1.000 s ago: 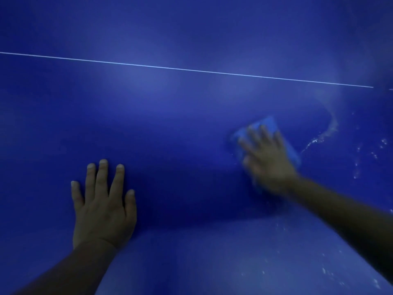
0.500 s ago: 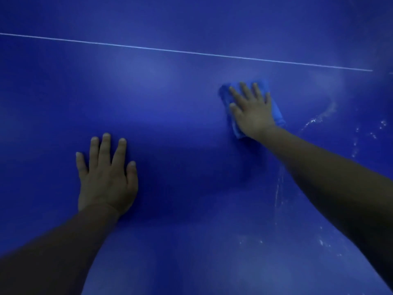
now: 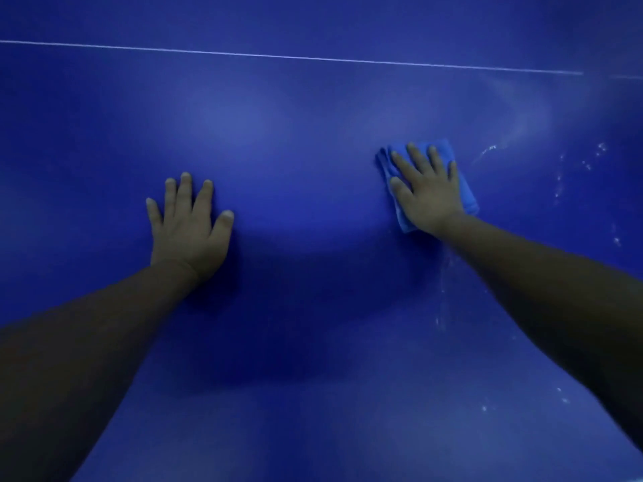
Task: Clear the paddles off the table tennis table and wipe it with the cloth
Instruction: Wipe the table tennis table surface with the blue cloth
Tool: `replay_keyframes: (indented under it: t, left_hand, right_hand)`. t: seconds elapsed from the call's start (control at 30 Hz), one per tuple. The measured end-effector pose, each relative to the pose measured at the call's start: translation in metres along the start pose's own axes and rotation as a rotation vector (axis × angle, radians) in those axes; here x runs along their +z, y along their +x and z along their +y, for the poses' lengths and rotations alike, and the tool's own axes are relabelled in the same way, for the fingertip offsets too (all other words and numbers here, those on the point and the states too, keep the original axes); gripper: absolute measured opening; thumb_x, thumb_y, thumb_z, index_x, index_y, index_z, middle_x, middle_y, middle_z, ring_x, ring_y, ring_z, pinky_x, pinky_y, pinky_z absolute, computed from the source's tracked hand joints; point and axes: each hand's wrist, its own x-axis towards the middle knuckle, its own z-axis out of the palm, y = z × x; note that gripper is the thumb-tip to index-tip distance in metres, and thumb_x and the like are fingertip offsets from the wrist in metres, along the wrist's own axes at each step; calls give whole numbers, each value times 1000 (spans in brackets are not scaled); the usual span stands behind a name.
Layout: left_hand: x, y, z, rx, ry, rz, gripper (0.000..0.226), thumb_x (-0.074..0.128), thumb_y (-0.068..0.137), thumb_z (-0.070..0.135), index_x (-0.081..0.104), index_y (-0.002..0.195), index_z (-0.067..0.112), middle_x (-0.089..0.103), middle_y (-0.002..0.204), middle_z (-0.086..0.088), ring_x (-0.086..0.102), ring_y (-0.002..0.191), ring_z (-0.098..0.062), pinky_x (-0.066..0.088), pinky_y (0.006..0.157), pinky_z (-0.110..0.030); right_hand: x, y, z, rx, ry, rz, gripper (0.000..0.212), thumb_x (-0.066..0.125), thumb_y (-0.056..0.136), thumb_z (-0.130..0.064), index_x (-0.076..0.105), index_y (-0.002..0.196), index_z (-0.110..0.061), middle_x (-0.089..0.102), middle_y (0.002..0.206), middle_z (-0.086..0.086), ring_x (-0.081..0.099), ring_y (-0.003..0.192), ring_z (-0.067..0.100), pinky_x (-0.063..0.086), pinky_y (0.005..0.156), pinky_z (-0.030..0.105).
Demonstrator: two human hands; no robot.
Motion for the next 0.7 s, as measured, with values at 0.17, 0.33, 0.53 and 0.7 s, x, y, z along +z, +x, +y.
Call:
replay_keyframes:
  t: [0.17, 0.33, 0.53, 0.7]
  left_hand:
    - [-2, -78, -11, 256, 58, 55, 70, 29, 94, 45, 33, 153, 7, 20, 164, -16, 12, 153, -31, 2, 122, -56]
    - [5, -191, -37, 467, 122, 6, 66, 24, 102, 46, 42, 149, 3, 29, 161, -16, 23, 150, -32, 15, 119, -63]
    - [8, -221, -60, 317, 205, -27, 68, 28, 98, 45, 40, 150, 4, 27, 162, -17, 17, 152, -33, 8, 120, -62]
    - [8, -222, -59, 294, 193, -72, 68, 24, 98, 46, 35, 154, 9, 22, 164, -13, 10, 154, -28, 4, 121, -60]
  right_hand:
    - [21, -120, -41, -254, -67, 13, 58, 28, 100, -52, 34, 154, -34, 29, 164, 2, 22, 151, 36, 14, 117, 62]
    - [28, -270, -36, -579, -85, -105, 50, 31, 105, -50, 37, 152, -36, 29, 164, 1, 22, 151, 37, 15, 117, 64]
    - [21, -177, -64, 118, 24, -1, 55, 32, 104, -50, 25, 157, -38, 17, 167, -3, 10, 154, 32, 7, 120, 62]
    - [40, -248, -121, -182, -28, -11, 55, 31, 102, -50, 31, 155, -37, 22, 166, 0, 14, 153, 36, 12, 118, 65]
